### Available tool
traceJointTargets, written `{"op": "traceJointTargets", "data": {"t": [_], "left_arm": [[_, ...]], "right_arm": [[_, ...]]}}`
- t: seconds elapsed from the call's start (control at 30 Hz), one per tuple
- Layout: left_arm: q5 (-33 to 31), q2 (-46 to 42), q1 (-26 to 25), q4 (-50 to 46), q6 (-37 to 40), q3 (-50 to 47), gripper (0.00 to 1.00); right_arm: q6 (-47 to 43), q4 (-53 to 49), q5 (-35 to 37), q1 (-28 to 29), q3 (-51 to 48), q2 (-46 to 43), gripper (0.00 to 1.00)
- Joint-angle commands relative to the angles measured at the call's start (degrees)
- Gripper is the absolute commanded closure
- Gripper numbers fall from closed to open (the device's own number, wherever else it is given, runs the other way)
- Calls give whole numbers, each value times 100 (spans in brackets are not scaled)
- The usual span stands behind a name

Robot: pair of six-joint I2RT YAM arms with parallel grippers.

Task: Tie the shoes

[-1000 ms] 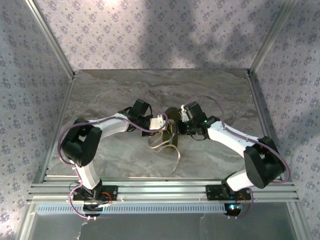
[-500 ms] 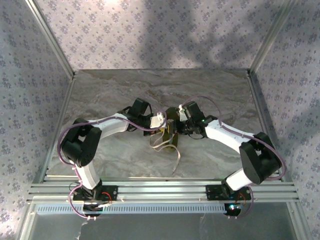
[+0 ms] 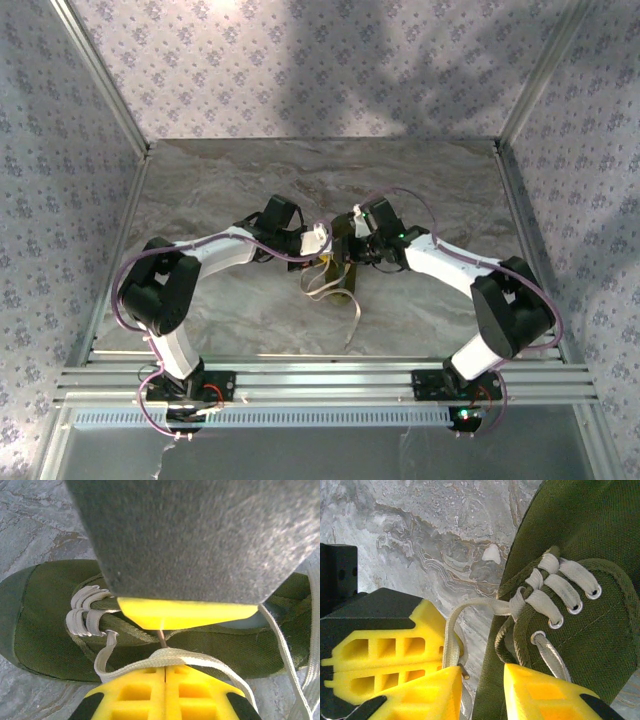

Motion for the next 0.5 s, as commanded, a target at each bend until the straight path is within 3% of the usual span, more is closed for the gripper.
{"op": "traceJointTargets", "data": {"t": [0.0,0.17,0.37,0.47], "left_arm": [[314,-199,-8,31,6,98,100],[318,-190,-5,22,12,124,100],[251,-190,-4,-5,13,105,100],[176,-229,-1,2,-16,73,99]], "right_arm": [[55,-13,-138,-8,212,87,71],[46,9,-197,-12,278,163,73],[-9,47,-287,-20,280,120,100],[-59,53,-232,-28,217,-19,100]]}}
